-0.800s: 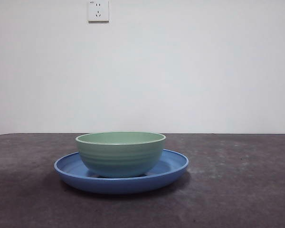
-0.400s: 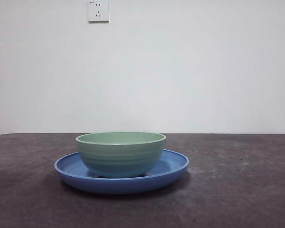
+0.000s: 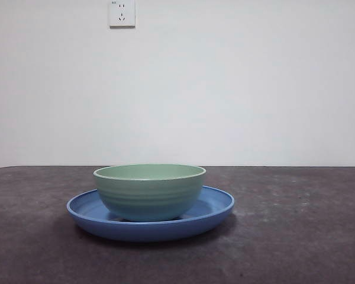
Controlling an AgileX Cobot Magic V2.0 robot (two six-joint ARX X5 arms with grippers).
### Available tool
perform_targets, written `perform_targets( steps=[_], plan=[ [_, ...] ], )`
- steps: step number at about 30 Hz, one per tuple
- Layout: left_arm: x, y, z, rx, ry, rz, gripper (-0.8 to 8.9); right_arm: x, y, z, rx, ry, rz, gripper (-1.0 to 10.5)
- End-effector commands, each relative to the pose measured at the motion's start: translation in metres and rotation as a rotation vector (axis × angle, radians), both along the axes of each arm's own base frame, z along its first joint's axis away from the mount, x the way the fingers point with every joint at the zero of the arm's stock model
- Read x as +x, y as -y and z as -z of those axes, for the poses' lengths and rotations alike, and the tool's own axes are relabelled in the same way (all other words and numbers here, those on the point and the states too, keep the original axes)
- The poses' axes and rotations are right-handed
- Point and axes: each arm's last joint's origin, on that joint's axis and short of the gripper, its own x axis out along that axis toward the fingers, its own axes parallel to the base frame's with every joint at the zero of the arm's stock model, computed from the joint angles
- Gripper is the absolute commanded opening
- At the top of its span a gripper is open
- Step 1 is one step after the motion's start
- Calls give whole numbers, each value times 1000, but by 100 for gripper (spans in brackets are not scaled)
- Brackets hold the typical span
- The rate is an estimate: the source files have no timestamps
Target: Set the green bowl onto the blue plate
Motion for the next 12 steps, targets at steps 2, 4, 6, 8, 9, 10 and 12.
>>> perform_targets(
  steps=[2,4,6,8,9,10,12],
  plan=[
    [5,-1,33,-4,-1,-21,27,-1,0,-4,4,24,-12,28],
    [7,-2,47,-33,-28,-32,27,-1,0,-4,4,24,-12,28],
    [8,-3,56,-52,-45,-46,27,-1,0,-4,4,24,-12,28],
    [8,-4,63,-53,-59,-54,27,-1,0,-4,4,24,-12,28],
    [9,-4,65,-53,-60,-57,27,-1,0,-4,4,24,-12,28],
    [9,-4,67,-53,-60,-60,27,-1,0,-4,4,24,-12,28],
    [8,-5,70,-53,-68,-66,27,-1,0,-4,4,24,-12,28]
  ],
)
